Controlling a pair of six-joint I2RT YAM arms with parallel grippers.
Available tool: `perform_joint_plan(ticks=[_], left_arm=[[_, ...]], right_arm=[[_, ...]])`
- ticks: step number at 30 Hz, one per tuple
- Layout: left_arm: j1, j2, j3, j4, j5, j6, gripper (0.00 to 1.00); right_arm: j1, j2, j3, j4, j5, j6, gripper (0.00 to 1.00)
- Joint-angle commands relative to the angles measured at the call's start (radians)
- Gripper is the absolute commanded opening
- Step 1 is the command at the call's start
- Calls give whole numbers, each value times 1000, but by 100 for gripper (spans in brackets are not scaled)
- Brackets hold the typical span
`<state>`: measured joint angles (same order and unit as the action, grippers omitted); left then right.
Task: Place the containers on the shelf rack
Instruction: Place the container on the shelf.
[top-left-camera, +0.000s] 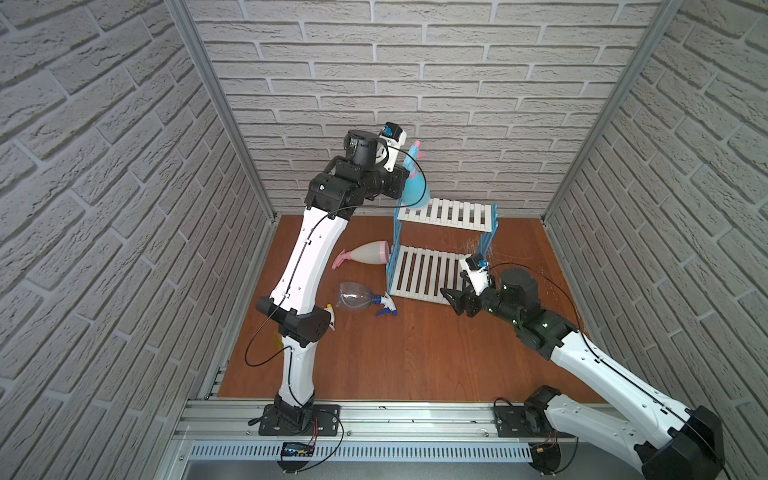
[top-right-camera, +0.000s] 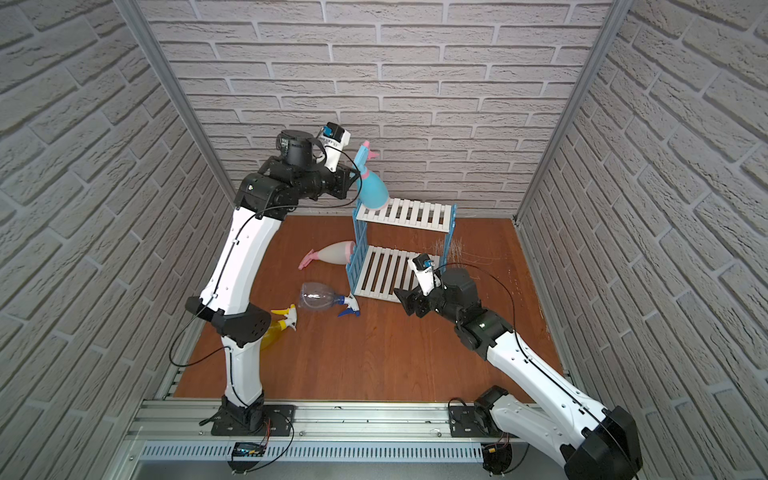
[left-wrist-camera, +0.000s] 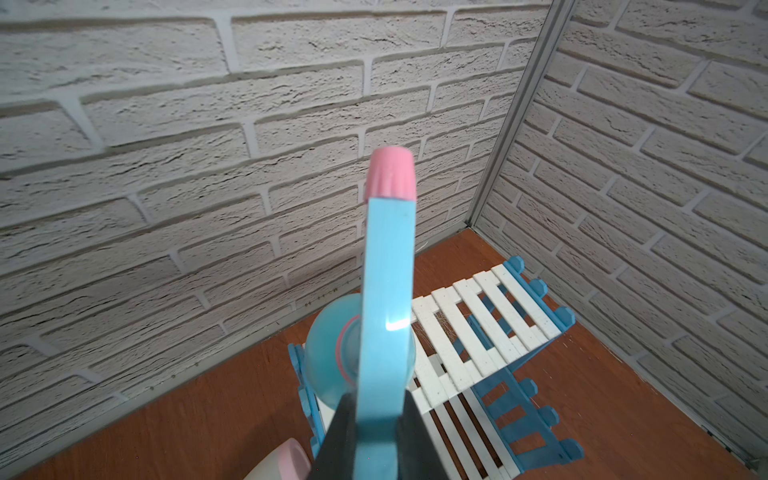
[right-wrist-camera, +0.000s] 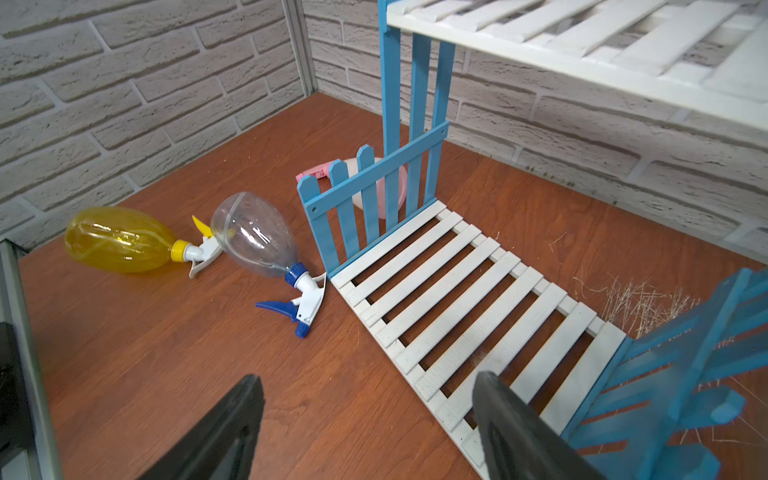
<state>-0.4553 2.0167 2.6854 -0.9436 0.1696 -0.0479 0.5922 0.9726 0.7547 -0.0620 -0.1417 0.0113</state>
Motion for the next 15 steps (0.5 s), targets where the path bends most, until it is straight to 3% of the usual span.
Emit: perform_joint_plan(ticks=[1,15], left_arm=[[8,-49,28,-3,24,-20,1],[-3,-97,28,-122,103,-39,0]], right_arm=[[9,-6,100,130,55,-12,93],[6,522,743,92,-44,-203,99]])
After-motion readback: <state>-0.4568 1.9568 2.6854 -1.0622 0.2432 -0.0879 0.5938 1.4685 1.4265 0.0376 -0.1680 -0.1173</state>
